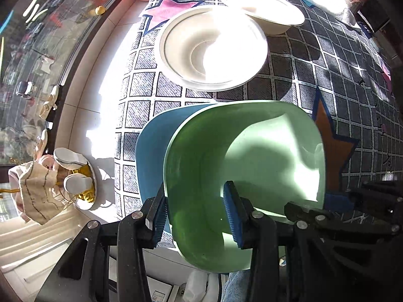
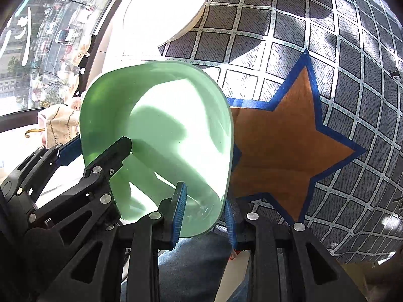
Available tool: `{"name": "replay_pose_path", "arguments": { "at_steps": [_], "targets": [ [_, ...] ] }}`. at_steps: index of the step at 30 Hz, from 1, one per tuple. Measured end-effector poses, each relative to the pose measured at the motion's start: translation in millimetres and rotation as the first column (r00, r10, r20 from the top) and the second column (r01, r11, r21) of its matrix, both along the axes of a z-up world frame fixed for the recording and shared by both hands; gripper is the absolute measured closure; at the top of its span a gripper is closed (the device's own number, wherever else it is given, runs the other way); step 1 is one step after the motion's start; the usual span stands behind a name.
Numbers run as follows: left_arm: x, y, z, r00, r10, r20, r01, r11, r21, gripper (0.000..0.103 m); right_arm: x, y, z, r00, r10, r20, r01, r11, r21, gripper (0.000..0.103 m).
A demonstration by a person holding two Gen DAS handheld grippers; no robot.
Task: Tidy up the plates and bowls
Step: 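Carry the green plate onto the blue plate stack and release, then grasp the rim of a white paper bowl with the right tool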
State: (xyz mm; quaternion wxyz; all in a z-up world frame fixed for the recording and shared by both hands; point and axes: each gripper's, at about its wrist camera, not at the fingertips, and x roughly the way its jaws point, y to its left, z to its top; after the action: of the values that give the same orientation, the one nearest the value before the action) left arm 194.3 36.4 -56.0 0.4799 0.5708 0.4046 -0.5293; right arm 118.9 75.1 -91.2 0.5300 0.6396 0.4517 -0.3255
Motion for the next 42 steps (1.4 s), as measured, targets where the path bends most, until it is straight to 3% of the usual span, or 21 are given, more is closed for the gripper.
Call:
{"name": "replay_pose_path", "arguments": {
  "at_steps": [7, 10, 12, 14, 18, 25, 27, 36, 42],
  "targets": [
    [16.5, -4.5, -22.9, 0.998, 0.05, 0.022, -0.051, 0.998, 0.022, 0.053, 12.9, -4.8, -26.0, 1.0, -0.01, 0.022, 0.009, 1.0, 0.016, 0.071],
    [25.2, -5.1, -29.2, 0.996, 0.079, 0.039, -0.08, 0.997, 0.02, 0.035, 17.7, -4.8, -28.6, 0.999, -0.029, 0.026, 0.029, 0.999, 0.022, 0.07],
    [29.4, -3.0, -25.1, 0.994, 0.092, 0.054, -0.093, 0.996, 0.006, 0.026, 12.2, -5.1, -18.1, 0.999, -0.036, 0.015, 0.035, 0.999, 0.017, 0.056],
    [31.9, 1.5, -19.1, 0.994, 0.099, 0.054, -0.099, 0.995, -0.005, 0.022, 7.1, -5.9, -16.1, 0.999, -0.039, 0.004, 0.039, 0.999, -0.002, 0.024],
    [31.4, 7.9, -12.2, 0.996, 0.091, 0.016, -0.091, 0.996, -0.014, 0.014, -9.7, -0.6, -13.5, 0.997, -0.071, -0.009, 0.071, 0.997, -0.005, 0.022],
    [18.1, 10.6, -4.4, 0.995, 0.075, -0.061, -0.073, 0.997, 0.025, 0.008, -26.9, 0.8, -15.6, 0.991, -0.13, -0.042, 0.13, 0.992, 0.001, 0.021],
    [14.4, 10.1, -3.3, 0.993, 0.075, -0.091, -0.072, 0.997, 0.034, 0.008, -34.2, 1.6, -14.0, 0.989, -0.143, -0.043, 0.143, 0.99, -0.001, 0.001],
    [5.3, -14.4, 22.2, 0.99, 0.069, -0.123, -0.072, 0.997, -0.025, 0.008, -53.7, -21.3, -1.6, 0.976, -0.204, -0.083, 0.199, 0.978, -0.057, 0.0],
    [7.6, -59.5, 31.7, 0.994, 0.1, -0.037, -0.103, 0.989, -0.106, 0.008, -36.0, -65.3, 3.1, 0.972, -0.212, -0.1, 0.201, 0.973, -0.109, 0.0]
  ]
}}
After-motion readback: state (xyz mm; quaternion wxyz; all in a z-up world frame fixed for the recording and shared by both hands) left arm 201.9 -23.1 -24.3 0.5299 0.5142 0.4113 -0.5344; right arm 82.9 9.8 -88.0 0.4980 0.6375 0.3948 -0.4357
